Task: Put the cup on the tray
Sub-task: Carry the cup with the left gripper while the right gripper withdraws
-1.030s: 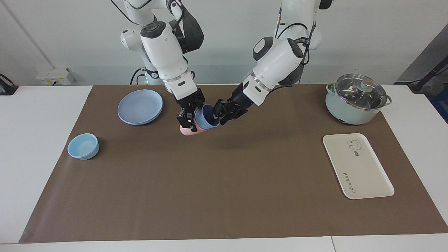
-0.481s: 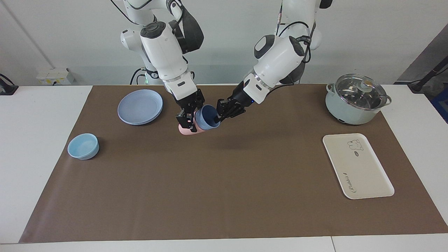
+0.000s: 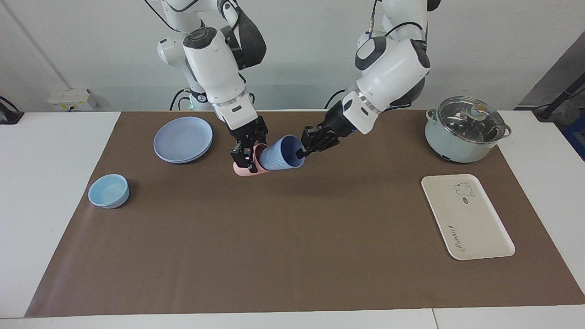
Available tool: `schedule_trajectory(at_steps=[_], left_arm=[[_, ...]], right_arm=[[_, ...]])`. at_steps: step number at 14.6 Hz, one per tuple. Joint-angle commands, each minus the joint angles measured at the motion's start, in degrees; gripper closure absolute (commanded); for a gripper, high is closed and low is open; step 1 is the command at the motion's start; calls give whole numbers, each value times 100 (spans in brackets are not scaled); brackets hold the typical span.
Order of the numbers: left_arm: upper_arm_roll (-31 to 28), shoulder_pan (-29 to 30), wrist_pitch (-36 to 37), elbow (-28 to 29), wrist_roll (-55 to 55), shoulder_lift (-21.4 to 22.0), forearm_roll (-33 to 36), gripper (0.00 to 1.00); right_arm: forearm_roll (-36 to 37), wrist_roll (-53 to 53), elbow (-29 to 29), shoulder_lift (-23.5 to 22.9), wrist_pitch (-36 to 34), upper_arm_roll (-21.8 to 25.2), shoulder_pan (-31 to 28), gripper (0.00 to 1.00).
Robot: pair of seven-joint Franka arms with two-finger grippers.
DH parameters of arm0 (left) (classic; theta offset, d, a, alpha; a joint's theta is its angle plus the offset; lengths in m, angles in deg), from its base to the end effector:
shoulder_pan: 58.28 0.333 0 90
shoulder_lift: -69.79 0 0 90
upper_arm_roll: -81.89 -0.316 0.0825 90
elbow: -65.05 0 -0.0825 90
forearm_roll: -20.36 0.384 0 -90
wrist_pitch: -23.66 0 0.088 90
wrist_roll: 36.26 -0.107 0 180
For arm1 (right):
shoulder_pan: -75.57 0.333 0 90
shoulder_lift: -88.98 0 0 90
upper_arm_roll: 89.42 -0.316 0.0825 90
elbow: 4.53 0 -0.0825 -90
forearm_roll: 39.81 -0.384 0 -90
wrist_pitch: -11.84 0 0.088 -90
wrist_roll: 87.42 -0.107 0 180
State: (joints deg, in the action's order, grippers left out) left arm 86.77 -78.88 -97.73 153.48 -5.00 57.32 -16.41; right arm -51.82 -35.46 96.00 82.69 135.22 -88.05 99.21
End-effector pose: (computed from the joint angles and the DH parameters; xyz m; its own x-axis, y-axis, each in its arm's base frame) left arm 0.5892 -0.3046 0.5726 0.9469 0.3041 -0.1047 0.2980 -0.7071 0.6412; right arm 0.5732 0.2446 0.5293 0.3228 0.8894 0.3236 0.9243 -0.3699 0.0945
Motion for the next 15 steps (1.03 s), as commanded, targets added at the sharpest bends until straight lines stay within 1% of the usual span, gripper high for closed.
schedule_trajectory(at_steps=[1, 3, 5, 7, 9, 10, 11, 13, 15], left_arm=[[-13, 459, 483, -529, -197, -343, 800, 100], [-22, 767, 554, -477, -776, -291, 1424, 100], [-22, 1293, 642, -389, -1469, -273, 1926, 100], [-22, 1872, 581, -153, -2496, -221, 1981, 100], [-31, 2505, 433, 251, -3769, -54, 1981, 100], [-31, 2813, 196, 462, -4376, 25, 1990, 100], [-31, 3068, -102, 716, -4896, 95, 1981, 100], [-31, 3464, -796, 1269, -5549, 254, 1981, 100], [-22, 3650, -1726, 1902, -6094, 351, 1981, 100]], right_arm=[[50, -152, 99, 285, -60, 56, -105, 100], [-221, -64, 108, 374, -25, 48, -568, 100], [-1010, 495, 125, 400, -8, 65, -947, 100], [-1652, 910, 169, 392, 28, 65, -1465, 100], [-2390, 1524, 204, 348, 28, 65, -1949, 100], [-2794, 1893, 283, 287, 54, 65, -2186, 100], [-3242, 2375, 327, 112, 193, 65, -2432, 100], [-4418, 3386, 345, -292, 309, 65, -2749, 100], [-5317, 4003, 476, -539, 327, 65, -2926, 100]])
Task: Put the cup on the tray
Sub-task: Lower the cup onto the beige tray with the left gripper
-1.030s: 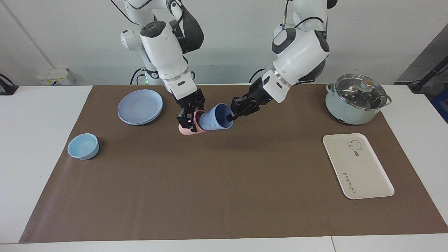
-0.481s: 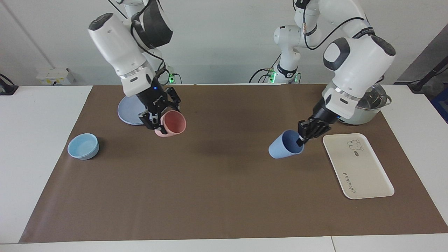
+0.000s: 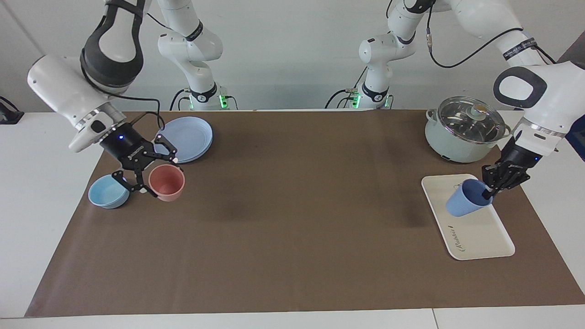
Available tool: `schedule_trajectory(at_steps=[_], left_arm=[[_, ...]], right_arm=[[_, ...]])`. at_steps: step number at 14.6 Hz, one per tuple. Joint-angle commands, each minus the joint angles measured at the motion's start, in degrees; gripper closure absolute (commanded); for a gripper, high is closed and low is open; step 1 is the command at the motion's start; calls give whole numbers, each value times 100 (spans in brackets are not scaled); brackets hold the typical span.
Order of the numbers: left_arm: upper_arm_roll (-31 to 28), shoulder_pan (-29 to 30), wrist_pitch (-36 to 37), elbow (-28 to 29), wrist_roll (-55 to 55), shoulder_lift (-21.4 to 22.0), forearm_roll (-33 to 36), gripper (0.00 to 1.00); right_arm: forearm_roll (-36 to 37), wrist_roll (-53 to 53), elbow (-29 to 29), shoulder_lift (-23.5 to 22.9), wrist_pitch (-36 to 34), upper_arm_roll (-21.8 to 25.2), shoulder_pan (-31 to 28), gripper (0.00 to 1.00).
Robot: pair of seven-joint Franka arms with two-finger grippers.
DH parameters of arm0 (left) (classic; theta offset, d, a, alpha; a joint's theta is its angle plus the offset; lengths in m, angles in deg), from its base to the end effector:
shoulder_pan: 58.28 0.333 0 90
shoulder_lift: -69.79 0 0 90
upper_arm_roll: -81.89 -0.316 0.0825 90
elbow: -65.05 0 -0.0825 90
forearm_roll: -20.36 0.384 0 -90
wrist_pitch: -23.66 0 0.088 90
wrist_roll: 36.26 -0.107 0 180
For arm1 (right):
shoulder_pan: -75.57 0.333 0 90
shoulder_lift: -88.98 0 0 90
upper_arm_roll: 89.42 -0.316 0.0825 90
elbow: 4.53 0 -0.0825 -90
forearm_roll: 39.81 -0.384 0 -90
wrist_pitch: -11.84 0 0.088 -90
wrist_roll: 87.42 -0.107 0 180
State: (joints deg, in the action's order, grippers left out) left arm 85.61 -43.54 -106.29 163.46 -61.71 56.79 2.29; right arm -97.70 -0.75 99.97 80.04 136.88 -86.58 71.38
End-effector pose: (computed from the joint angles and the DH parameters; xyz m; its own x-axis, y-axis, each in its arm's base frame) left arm 0.6457 0.1211 0.4871 0.9204 -0.0465 0.3883 -0.1131 -0.9821 0.1504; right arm 0.6296 -0.0444 0.4840 0.4459 0.4574 0.7693 0.7822 -0.6169 -0.0866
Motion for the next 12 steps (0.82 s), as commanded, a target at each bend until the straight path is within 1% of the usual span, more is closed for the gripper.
schedule_trajectory(at_steps=[1, 2, 4, 6, 7, 8, 10, 12], left_arm=[[94, 160, -1275, 1134, -565, 412, 103, 100], [94, 213, -1453, 1240, -575, 386, 102, 100], [94, 257, -1463, 1276, -558, 325, 41, 100], [94, 353, -1507, 1320, -558, 185, 15, 100], [94, 406, -1534, 1312, -557, 114, -38, 100], [94, 424, -1534, 1294, -557, 61, -151, 100], [94, 529, -1534, 1303, -557, -9, -424, 100], [94, 626, -1525, 1303, -549, -27, -583, 100]], right_arm=[[-1099, 778, 132, -371, 143, -82, -257, 100], [-1355, 998, 219, -450, 91, -82, -353, 100], [-1716, 1656, 404, -608, 12, -91, -529, 100], [-2216, 2438, 431, -942, -295, -82, -714, 100], [-2453, 2894, 405, -1222, -523, -82, -828, 100], [-2673, 3308, 396, -1399, -638, -82, -925, 100], [-2719, 3505, 431, -1479, -718, -82, -960, 100], [-2746, 3811, 422, -1672, -884, -82, -1075, 100]])
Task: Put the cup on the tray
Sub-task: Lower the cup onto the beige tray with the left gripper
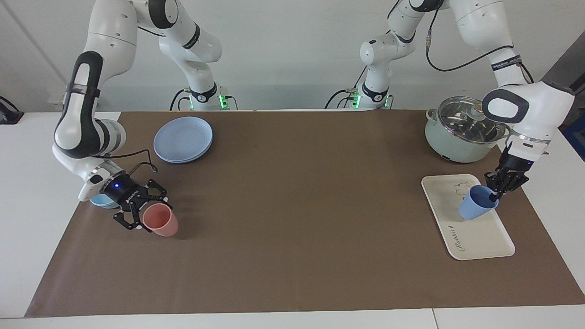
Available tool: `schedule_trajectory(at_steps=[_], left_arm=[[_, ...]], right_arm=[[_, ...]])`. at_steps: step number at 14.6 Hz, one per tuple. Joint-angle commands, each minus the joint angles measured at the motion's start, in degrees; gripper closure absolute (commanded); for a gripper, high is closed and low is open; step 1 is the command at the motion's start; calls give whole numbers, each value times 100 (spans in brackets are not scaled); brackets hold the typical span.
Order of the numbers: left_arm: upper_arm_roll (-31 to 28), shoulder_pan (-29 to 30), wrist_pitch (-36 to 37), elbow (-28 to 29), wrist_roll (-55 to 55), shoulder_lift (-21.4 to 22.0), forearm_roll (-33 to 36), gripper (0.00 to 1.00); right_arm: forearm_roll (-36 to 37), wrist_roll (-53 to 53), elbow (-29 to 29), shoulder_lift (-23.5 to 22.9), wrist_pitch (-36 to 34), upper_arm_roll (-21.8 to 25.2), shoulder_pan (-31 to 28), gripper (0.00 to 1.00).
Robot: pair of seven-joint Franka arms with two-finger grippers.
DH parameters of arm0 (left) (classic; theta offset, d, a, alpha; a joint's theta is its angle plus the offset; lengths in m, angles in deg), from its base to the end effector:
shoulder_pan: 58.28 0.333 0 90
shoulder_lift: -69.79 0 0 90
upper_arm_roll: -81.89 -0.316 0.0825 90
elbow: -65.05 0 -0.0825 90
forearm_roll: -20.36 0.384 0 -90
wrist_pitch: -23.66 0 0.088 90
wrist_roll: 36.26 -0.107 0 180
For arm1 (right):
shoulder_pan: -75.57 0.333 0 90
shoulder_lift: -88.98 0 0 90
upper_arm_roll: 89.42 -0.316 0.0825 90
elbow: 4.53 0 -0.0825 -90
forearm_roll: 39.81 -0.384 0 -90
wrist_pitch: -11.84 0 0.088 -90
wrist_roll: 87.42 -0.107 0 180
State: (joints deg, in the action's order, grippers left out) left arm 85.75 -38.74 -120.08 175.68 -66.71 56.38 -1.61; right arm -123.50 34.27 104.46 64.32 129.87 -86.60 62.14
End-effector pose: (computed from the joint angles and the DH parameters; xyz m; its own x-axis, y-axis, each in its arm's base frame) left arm 0.6114 0.1770 0.4034 0.9111 0.0460 0.4096 -0.0110 -0.9907 0.1357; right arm 0.6201 -0.1238 0.2871 0.3188 0.2806 0.9054 0.8039 -0.5860 -0.1014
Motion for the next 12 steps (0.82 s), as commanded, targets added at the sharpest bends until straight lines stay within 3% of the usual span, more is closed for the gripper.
schedule_trajectory(at_steps=[1, 8, 9, 11, 12], left_arm=[[80, 199, -154, 90, -40, -3, -193, 100], [80, 244, -286, 73, 4, -126, -202, 97], [80, 252, -286, 47, 4, -126, -202, 79], [71, 340, -269, 11, 4, -170, -193, 54], [80, 366, -190, -50, 4, -179, -193, 50]], right_arm=[[-174, 415, -18, -109, -176, -80, -151, 100], [-175, 996, 166, -74, -35, -80, -151, 100], [-175, 1014, 166, -74, -35, -80, -160, 100], [-175, 1023, 166, -74, -26, -80, -160, 95], [-175, 1014, 175, -74, -9, -80, -160, 76]])
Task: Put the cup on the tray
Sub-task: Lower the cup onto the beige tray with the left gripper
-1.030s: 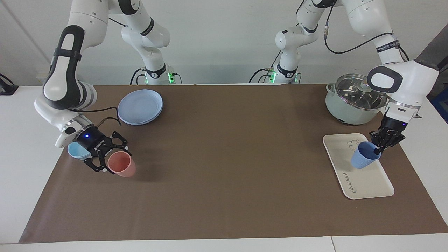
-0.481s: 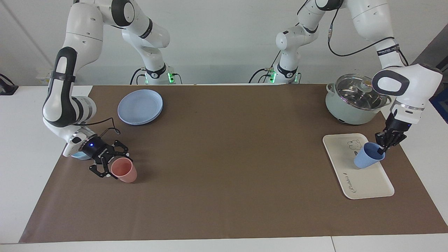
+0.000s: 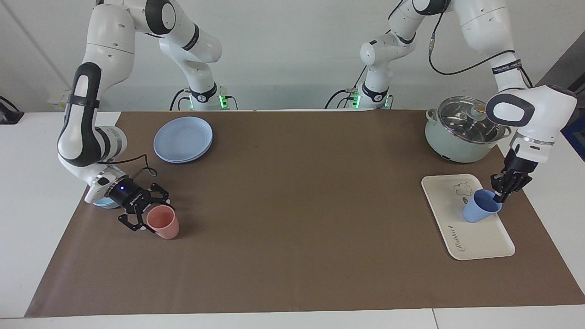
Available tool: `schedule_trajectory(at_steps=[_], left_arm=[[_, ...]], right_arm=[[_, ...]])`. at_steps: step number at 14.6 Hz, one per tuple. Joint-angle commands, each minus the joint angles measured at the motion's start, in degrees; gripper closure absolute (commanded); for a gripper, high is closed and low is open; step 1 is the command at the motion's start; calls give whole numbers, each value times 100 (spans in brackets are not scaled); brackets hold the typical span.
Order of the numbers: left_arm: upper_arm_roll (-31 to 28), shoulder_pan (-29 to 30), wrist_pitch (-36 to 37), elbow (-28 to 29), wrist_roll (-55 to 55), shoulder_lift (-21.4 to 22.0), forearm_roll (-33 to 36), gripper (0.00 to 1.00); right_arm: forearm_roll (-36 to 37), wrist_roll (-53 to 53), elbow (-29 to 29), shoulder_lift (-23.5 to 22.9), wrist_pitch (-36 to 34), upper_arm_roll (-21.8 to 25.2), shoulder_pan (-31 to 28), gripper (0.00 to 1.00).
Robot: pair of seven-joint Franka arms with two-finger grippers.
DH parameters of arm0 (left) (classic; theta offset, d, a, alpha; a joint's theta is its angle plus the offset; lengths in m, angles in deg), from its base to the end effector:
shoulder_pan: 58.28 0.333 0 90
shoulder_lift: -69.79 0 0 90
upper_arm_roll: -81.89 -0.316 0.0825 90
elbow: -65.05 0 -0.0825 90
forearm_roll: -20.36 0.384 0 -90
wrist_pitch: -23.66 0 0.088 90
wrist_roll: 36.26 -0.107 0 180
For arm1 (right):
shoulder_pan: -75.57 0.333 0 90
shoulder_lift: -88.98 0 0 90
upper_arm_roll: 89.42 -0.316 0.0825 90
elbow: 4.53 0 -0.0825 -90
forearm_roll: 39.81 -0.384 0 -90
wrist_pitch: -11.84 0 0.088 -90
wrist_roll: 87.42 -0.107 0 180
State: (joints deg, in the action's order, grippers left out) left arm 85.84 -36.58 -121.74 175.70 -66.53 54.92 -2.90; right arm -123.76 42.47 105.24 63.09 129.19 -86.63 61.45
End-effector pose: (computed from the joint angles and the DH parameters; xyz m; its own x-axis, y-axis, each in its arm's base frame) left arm 0.6072 0.2018 0.3901 0.9046 0.1079 0.4124 0.0492 -0.9874 0.1504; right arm 0.6135 -0.1280 0.2684 0.2323 0.3411 0.9109 0.8378 -0.5458 -0.0093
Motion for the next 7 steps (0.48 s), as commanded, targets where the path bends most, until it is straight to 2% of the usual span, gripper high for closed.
schedule_trajectory(at_steps=[1, 2, 4, 7], left_arm=[[62, 151, -15, -87, -14, -42, -64, 40], [62, 151, 20, -166, -6, -51, -55, 33], [54, 160, 658, -446, 3, -51, -29, 32], [-175, 160, 2388, -1280, 56, -7, 190, 32]], right_arm=[[-148, 194, 106, 48, 68, -76, -83, 54], [-148, 194, 124, 57, 51, -76, -91, 1], [-157, 177, 124, 57, 51, -76, -92, 0], [-157, 63, 107, 75, -89, -85, -100, 0]])
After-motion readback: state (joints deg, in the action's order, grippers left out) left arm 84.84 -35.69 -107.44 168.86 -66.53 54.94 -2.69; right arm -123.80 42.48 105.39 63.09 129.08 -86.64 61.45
